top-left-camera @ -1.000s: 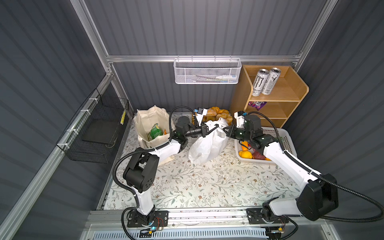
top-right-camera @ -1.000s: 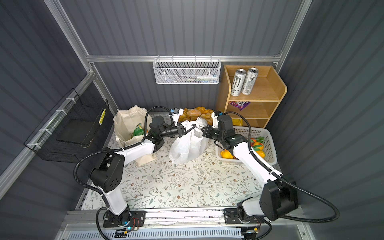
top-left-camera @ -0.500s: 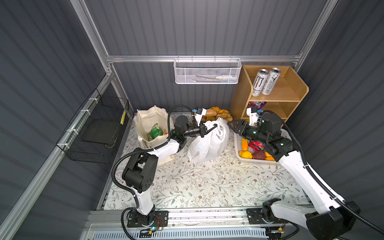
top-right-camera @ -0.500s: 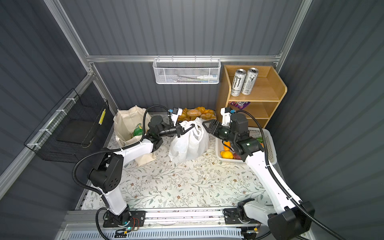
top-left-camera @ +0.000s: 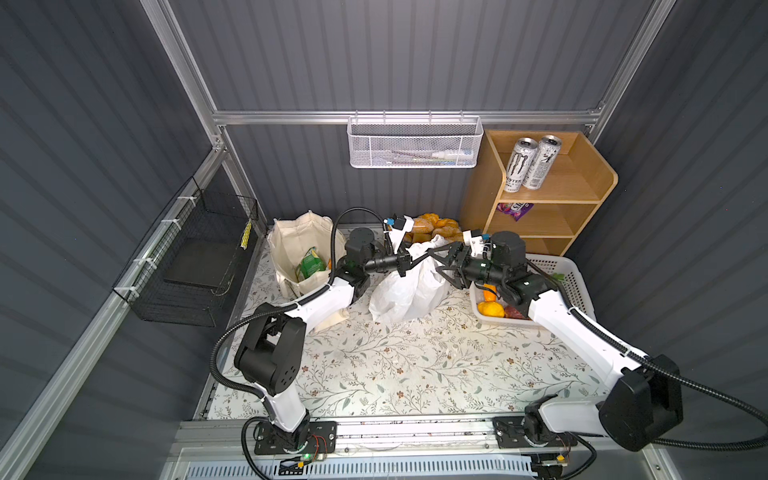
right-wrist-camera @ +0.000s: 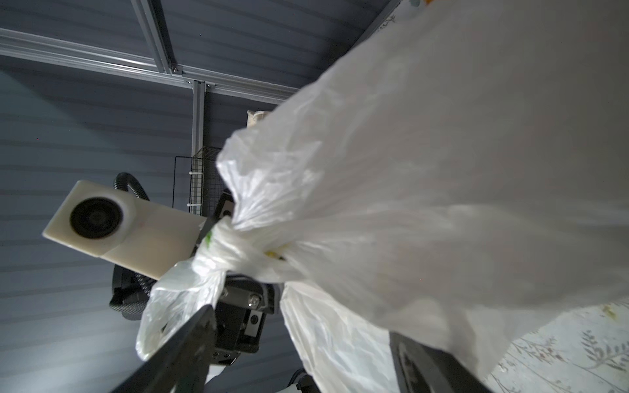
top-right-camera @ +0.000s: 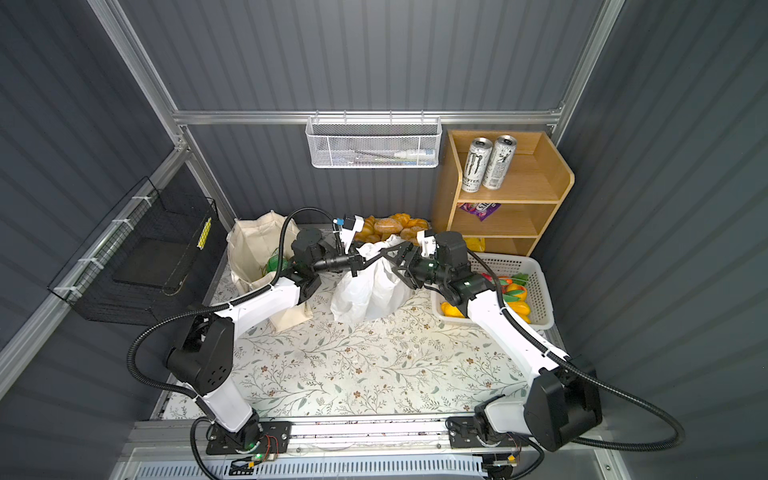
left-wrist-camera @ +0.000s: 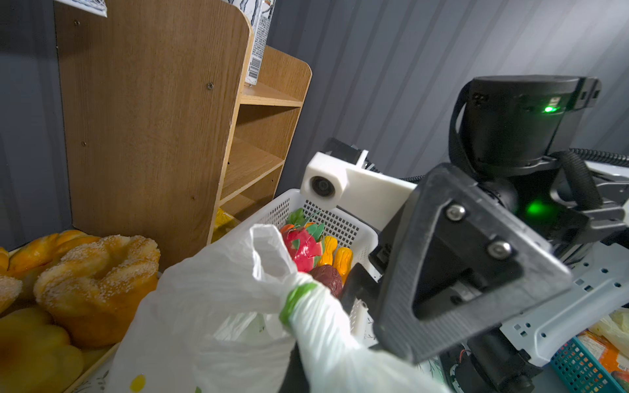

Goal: Place the mixed food into the grocery bags and tie them

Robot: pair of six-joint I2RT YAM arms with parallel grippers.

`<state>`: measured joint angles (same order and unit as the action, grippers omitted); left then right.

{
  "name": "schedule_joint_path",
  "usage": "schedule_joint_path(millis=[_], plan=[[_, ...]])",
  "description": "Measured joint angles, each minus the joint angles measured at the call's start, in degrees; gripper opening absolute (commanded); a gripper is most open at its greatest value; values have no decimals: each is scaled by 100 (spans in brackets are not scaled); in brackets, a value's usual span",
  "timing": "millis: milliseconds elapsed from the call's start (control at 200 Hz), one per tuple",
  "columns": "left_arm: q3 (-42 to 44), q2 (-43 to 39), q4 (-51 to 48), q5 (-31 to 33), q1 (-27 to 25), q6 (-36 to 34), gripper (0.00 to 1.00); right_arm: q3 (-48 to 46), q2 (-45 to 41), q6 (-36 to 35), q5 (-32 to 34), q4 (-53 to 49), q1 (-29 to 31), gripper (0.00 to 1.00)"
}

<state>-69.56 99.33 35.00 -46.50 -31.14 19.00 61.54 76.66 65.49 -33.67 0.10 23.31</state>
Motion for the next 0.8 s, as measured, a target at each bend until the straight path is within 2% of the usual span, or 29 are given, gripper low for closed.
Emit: schedule_joint_path(millis=[345, 545, 800], plan=[[0, 0, -166, -4, 0, -129, 0, 122, 83, 114, -4, 136, 11, 81], [-7, 0, -223, -72, -2, -131, 0, 343, 466, 127, 46, 284, 9, 81], [-61, 0, -339, -483, -17, -122, 0, 876, 1088, 153, 55, 385, -74, 80]])
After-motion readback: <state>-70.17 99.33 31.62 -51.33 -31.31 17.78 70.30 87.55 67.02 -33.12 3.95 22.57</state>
